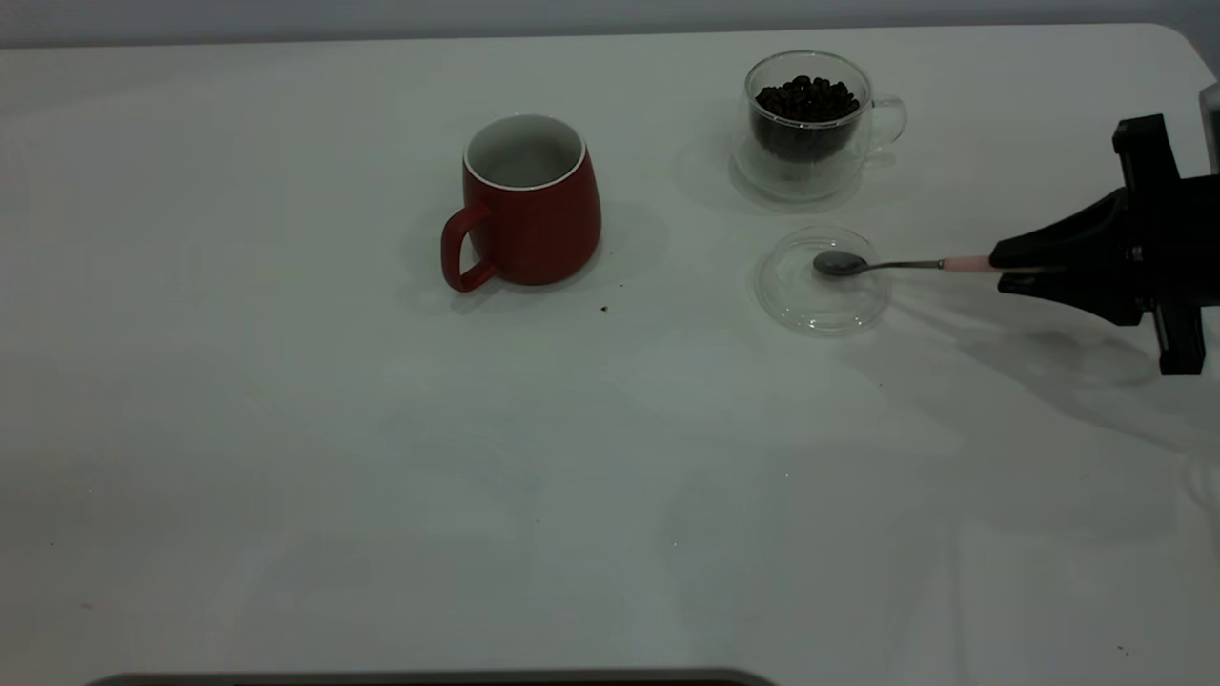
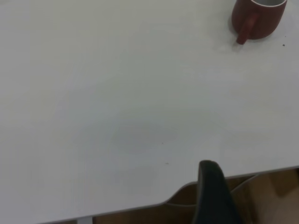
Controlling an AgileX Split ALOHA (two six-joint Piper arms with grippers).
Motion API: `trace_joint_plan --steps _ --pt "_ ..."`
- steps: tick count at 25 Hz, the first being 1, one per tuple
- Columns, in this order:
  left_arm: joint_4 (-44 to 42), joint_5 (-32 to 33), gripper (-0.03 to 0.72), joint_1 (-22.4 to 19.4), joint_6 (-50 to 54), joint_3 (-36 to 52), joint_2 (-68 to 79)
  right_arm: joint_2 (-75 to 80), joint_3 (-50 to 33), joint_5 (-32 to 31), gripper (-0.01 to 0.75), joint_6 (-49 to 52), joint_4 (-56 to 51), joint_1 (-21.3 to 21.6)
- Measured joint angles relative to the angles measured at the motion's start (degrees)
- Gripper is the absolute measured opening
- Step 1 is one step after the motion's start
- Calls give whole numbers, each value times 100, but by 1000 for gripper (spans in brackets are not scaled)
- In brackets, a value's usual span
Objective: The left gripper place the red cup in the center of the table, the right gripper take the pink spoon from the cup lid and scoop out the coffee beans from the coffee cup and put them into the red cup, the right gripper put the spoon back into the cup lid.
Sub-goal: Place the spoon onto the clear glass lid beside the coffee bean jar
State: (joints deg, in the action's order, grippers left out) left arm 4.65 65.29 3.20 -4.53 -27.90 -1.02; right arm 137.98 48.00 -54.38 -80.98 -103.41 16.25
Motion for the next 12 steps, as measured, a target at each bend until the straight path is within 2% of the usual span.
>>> trace_joint_plan --steps 12 --pt "0 0 492 0 0 0 0 407 211 -325 114 -659 0 0"
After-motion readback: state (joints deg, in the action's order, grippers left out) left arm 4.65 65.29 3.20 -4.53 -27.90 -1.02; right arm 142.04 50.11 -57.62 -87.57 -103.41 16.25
